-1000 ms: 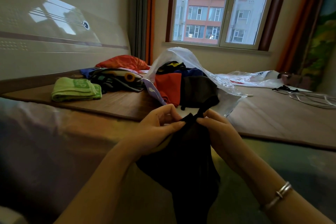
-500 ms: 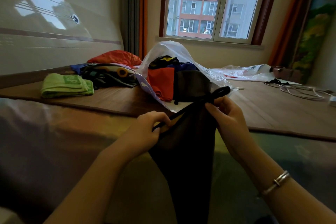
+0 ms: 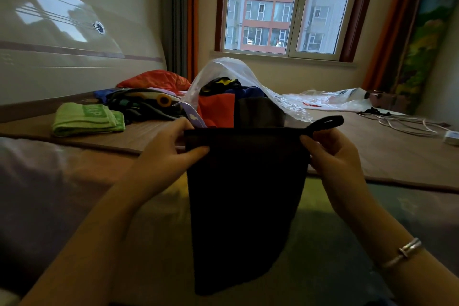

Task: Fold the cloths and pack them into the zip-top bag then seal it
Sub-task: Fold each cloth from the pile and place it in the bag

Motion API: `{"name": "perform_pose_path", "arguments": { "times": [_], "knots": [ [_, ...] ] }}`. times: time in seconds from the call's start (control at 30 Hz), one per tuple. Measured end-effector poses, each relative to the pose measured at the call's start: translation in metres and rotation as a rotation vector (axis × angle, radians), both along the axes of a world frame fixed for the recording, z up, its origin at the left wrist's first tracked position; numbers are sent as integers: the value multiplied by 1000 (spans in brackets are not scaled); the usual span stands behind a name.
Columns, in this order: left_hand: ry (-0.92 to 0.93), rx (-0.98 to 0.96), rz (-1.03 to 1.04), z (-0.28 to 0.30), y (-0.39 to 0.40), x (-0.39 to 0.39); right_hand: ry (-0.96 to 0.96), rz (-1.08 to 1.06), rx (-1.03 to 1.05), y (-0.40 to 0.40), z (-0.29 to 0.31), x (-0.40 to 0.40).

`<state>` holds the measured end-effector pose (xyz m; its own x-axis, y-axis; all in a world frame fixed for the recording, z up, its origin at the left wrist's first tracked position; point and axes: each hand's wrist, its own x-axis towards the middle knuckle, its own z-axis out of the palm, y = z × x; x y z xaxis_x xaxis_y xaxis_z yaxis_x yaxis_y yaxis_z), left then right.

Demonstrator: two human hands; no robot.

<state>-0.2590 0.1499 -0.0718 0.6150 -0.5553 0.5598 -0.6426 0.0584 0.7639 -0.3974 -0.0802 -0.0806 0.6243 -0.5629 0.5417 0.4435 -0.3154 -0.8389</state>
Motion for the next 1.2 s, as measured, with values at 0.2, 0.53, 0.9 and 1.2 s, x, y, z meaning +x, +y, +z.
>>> {"name": "perform_pose_path", "arguments": {
  "times": [0.2, 0.53, 0.9, 1.2],
  "knots": [
    [75, 93, 82, -15, -16, 11, 74, -107, -61, -3, -9, 20],
    [-22, 36, 206, -26, -48, 45, 142, -349, -170, -32, -21, 69],
    [193, 221, 474, -84, -70, 70, 715, -608, -620, -37, -60, 95],
    [695, 651, 228, -71, -44, 68, 1183, -312, -629, -32, -61, 73]
  ]
}}
